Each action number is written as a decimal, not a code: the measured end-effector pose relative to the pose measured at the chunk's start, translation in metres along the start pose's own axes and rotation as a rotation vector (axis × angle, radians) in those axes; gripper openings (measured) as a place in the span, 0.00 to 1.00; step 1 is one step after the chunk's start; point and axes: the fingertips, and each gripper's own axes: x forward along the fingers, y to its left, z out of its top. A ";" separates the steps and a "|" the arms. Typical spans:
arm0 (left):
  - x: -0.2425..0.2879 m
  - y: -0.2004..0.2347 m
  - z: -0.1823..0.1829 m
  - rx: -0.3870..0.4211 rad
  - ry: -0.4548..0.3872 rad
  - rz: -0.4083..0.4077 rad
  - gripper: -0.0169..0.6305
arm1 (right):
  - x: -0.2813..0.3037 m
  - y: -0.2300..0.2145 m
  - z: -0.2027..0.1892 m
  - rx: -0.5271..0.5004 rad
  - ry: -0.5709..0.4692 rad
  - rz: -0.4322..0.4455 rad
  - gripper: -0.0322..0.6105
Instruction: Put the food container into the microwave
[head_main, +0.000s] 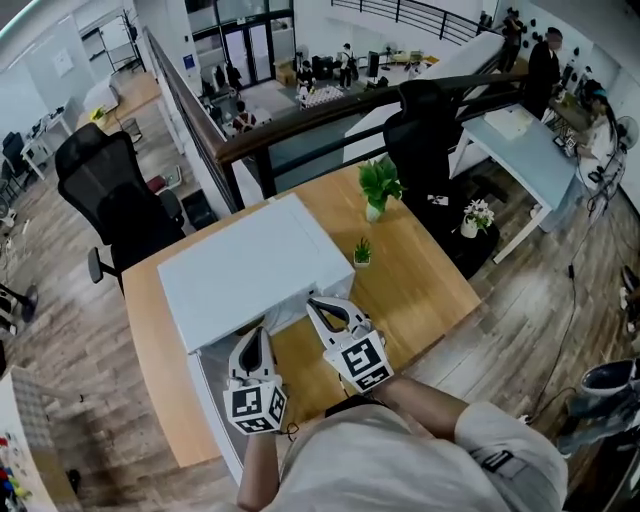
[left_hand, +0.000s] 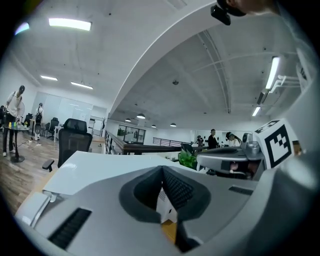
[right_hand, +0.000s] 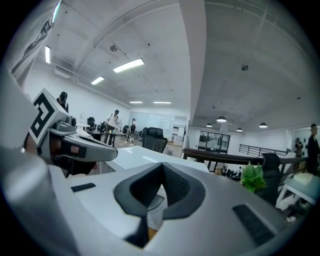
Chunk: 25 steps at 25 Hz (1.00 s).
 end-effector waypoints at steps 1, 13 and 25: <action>-0.001 0.000 0.004 0.003 -0.007 0.000 0.05 | -0.002 -0.002 0.005 0.000 -0.011 -0.006 0.05; -0.013 0.007 0.035 0.051 -0.078 0.042 0.05 | -0.006 -0.009 0.037 -0.024 -0.060 -0.029 0.05; -0.018 0.007 0.038 0.045 -0.094 0.042 0.05 | -0.006 -0.006 0.033 0.010 -0.083 -0.034 0.06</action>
